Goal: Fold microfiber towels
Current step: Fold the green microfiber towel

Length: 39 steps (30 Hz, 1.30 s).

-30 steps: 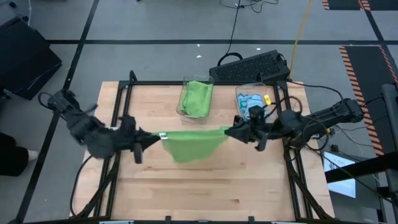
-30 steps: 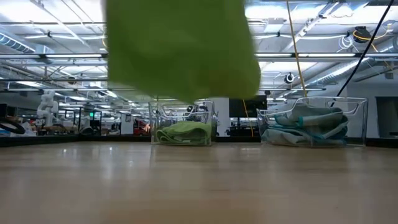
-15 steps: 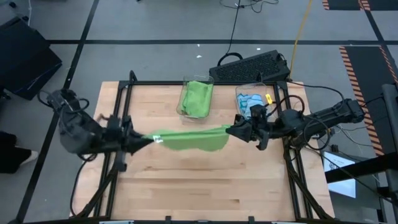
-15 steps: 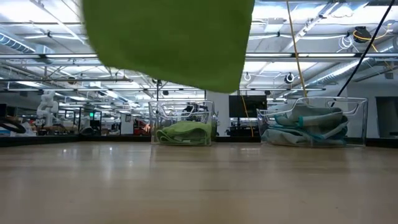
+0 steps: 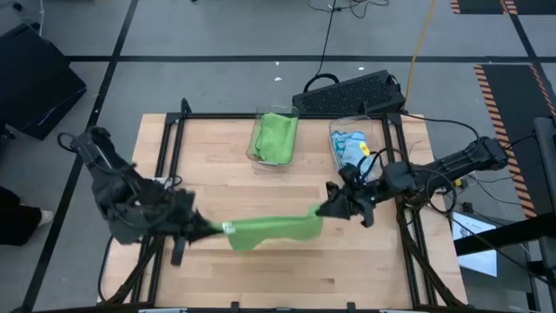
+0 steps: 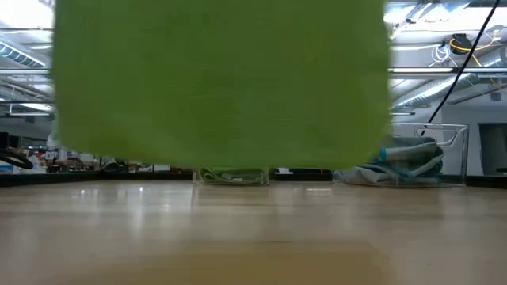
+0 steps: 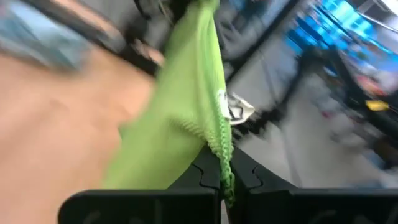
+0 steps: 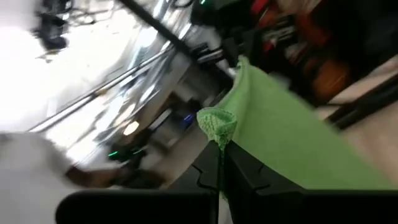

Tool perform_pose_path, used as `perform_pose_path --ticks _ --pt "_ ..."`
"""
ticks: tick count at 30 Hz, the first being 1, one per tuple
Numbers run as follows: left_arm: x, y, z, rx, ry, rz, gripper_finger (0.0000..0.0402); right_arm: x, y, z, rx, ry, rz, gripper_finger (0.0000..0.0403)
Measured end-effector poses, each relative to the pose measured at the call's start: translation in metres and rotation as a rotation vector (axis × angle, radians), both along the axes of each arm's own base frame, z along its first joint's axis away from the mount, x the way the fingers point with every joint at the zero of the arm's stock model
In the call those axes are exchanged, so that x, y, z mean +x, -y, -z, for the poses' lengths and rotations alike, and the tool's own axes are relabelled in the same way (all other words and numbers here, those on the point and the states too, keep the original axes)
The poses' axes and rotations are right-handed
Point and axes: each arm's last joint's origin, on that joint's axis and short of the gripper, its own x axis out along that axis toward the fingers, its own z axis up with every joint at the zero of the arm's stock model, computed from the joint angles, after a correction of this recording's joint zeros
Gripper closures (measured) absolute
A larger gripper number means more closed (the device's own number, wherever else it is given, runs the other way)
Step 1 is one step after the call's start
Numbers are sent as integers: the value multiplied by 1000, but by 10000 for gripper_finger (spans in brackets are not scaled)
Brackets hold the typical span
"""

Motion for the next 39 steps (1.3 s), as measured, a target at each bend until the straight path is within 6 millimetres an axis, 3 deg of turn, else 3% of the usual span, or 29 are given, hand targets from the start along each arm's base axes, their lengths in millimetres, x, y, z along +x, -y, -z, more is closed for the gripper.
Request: perform_pose_path --ticks 9,15,21,29,34,39 --pt "24 72 15 -264 27 361 401 -17 -39 1 227 -148 -352 399" --pt "31 93 23 -320 50 387 401 -28 -55 -1 306 -193 -449 399" --pt "33 79 40 -56 -21 186 399 -22 -46 13 161 -259 -349 399" --pt "38 31 81 199 -383 -135 397 -12 -14 50 -132 -517 16 399" --pt "47 4 87 308 -470 -242 399 -8 10 60 -273 -582 233 399" --pt "59 -14 87 359 -489 -285 397 -4 31 63 -413 -594 312 399"
